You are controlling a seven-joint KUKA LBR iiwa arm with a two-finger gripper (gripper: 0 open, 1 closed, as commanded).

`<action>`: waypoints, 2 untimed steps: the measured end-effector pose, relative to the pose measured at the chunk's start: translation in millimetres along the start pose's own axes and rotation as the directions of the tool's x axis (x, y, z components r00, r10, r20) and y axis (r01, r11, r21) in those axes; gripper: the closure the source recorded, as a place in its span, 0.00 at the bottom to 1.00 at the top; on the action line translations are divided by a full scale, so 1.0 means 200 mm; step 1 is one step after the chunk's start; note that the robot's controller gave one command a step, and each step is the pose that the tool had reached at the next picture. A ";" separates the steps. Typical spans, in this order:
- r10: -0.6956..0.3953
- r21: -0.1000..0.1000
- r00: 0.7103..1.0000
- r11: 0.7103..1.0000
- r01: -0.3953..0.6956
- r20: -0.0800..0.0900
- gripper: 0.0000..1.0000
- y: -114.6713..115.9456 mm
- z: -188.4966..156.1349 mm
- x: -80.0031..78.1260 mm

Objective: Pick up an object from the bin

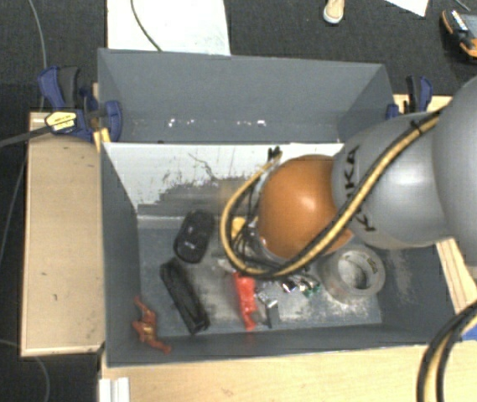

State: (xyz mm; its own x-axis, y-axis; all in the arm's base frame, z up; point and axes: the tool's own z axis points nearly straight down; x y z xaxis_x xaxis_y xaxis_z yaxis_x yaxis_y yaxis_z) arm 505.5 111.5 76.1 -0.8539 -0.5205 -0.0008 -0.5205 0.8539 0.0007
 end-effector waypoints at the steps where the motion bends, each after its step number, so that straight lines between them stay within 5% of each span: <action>1: 0.121 0.001 0.993 0.993 -0.121 0.004 0.00 -0.04 -0.38 0.00; 2: -0.372 -0.010 0.928 0.928 0.371 -0.009 0.00 -0.03 -0.12 0.01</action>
Offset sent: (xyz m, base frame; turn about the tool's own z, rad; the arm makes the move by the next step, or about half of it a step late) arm 0.0022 -0.0068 0.0239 -0.3823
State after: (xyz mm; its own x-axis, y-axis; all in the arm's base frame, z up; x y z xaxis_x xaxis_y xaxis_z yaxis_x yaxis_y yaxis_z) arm 507.4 104.8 99.5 -0.5993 -0.8005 0.0079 -0.8004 0.5994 0.0103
